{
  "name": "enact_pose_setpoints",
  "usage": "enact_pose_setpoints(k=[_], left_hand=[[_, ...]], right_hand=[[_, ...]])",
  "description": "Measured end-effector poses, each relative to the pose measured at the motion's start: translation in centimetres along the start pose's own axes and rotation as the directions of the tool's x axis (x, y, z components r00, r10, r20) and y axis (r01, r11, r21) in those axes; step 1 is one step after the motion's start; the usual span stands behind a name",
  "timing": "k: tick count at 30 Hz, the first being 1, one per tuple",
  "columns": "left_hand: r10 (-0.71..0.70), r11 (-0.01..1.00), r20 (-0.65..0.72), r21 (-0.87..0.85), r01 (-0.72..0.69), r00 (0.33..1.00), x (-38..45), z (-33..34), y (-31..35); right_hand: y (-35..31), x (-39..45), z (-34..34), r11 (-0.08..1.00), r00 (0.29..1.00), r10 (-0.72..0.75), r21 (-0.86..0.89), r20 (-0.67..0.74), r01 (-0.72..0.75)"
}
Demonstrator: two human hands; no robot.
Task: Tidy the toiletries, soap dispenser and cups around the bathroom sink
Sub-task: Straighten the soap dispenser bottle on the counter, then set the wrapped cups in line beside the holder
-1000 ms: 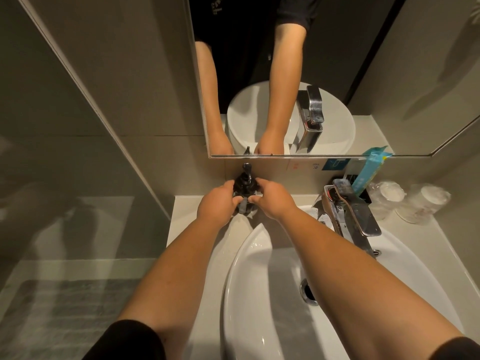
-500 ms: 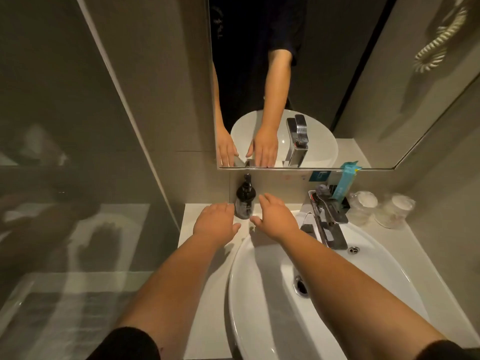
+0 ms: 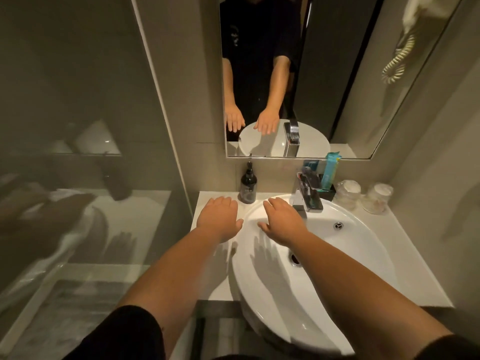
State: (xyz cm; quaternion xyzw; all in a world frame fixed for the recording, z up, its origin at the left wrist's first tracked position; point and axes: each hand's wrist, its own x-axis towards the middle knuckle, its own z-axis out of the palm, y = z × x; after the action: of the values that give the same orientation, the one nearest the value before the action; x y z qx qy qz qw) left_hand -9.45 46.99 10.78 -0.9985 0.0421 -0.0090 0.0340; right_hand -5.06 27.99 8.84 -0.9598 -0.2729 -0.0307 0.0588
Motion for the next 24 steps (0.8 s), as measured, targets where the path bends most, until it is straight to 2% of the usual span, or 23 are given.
enact_pose_setpoints(k=[10,16,24], left_hand=[[-0.07,0.998,-0.087,-0.003,0.07,0.994,-7.9,0.6,9.4],[0.019,1.0,-0.11,0.002,-0.019,0.994,-9.8,-0.4,16.1],[0.131,0.99,-0.149,-0.036,-0.138,0.98,-9.5,-2.1,21.8]], right_hand=[[4.1,-11.7,-1.1,0.999,1.0,-0.007,0.042,0.011,0.007],[7.7,-17.8,-3.2,0.999,0.999,0.027,0.04,-0.02,-0.026],[11.8,-23.3,-3.9,0.984,0.984,0.176,0.024,0.016,-0.176]])
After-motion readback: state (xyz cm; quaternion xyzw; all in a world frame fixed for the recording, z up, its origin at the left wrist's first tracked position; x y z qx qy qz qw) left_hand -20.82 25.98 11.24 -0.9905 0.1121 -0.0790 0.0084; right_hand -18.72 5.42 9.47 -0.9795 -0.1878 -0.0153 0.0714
